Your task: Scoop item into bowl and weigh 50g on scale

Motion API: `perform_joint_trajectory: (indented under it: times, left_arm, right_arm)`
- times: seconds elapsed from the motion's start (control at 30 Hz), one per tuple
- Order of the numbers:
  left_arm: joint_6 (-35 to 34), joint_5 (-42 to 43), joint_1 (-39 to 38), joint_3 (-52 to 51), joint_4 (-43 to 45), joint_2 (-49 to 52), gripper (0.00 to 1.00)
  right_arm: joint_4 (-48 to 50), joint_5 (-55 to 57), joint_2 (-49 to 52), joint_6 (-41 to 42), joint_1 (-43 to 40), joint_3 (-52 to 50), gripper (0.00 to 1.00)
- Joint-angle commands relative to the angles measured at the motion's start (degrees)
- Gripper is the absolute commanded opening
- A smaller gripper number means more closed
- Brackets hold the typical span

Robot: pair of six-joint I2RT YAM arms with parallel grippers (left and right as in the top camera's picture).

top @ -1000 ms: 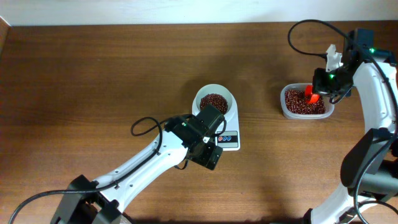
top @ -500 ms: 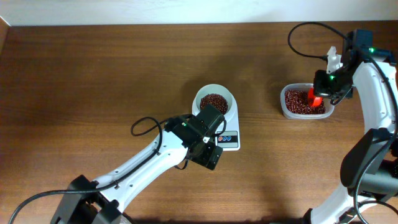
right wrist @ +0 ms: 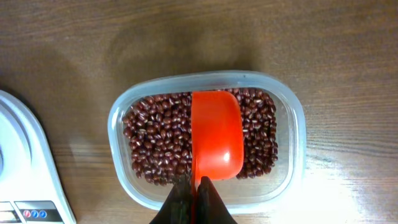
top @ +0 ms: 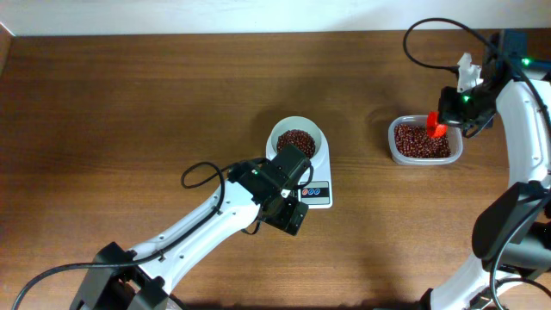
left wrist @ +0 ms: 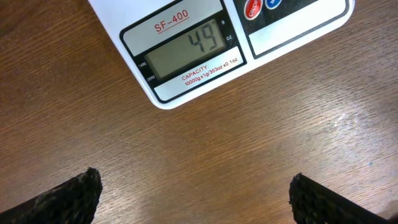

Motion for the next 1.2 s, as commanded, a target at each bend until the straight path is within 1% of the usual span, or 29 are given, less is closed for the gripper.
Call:
perform_joint_trajectory:
  times: [0.0, 0.13, 0.2, 0.33, 0.4, 0.47, 0.53, 0.6, 0.8, 0.83, 0.93, 1.07, 1.17]
  left_arm:
    - [0.09, -0.52, -0.17, -0.37, 0.02, -0.59, 0.99]
    - [0.09, -0.52, -0.17, -0.37, 0.02, -0.59, 0.99]
    - [0.09, -0.52, -0.17, -0.37, 0.02, -0.59, 0.99]
    - [0.09, -0.52, -0.17, -0.37, 0.02, -0.59, 0.99]
    - [0.09, -0.52, -0.17, -0.37, 0.02, -0.59, 0.99]
    - [0.09, -0.52, -0.17, -0.37, 0.02, -0.59, 0.99]
    - [0.09, -0.52, -0.17, -0.37, 0.02, -0.59, 0.99]
    - [0.09, -0.5, -0.17, -0.37, 0.02, -0.59, 0.99]
    - [0.09, -0.52, -0.17, -0.37, 0.02, -0.59, 0.99]
    - [0.09, -0.52, -0.17, -0.37, 0.02, -0.59, 0.99]
    - [0.09, -0.52, -0.17, -0.37, 0.02, -0.59, 0.99]
    - [0.09, -0.52, -0.17, -0.37, 0.02, -0.59, 0.99]
    - [0.09, -0.52, -0.17, -0.37, 0.02, -0.59, 0.99]
  right_arm:
    - [-0.5, -3.15, -0.79, -1.09, -2.1, 1.2, 0.04]
    - [-2.56, -16.7, -0.79, -11.69, -3.96, 1.2, 0.04]
    - [-3.56, -19.8, -0.79, -14.99, -4.22, 1.2, 0.04]
    - [-4.2, -23.5, -0.79, -17.94, -4.26, 1.2, 0.04]
    - [-4.68, -33.16, -0.79, -22.32, -4.26, 1.2, 0.04]
    - [-4.61, -40.33, -0.76, -22.27, -3.8, 1.2, 0.04]
    - [-4.37, -44.57, -0.76, -22.21, -1.66, 1.2, 0.04]
    - [-3.45, -44.57, -0.76, -22.23, 1.03, 1.2, 0.04]
    - [4.04, -44.22, -0.76, -22.27, 11.56, 1.2, 0.04]
    - [5.55, -41.9, -0.76, -22.34, 14.43, 1.2, 0.04]
    - [6.21, -34.99, -0.79, -23.69, 18.97, 2.54, 0.04]
    - [6.19, -30.69, -0.79, -24.3, 23.63, 5.77, 0.04]
    - [6.21, -24.87, -0.79, -26.86, 27.34, 6.56, 0.04]
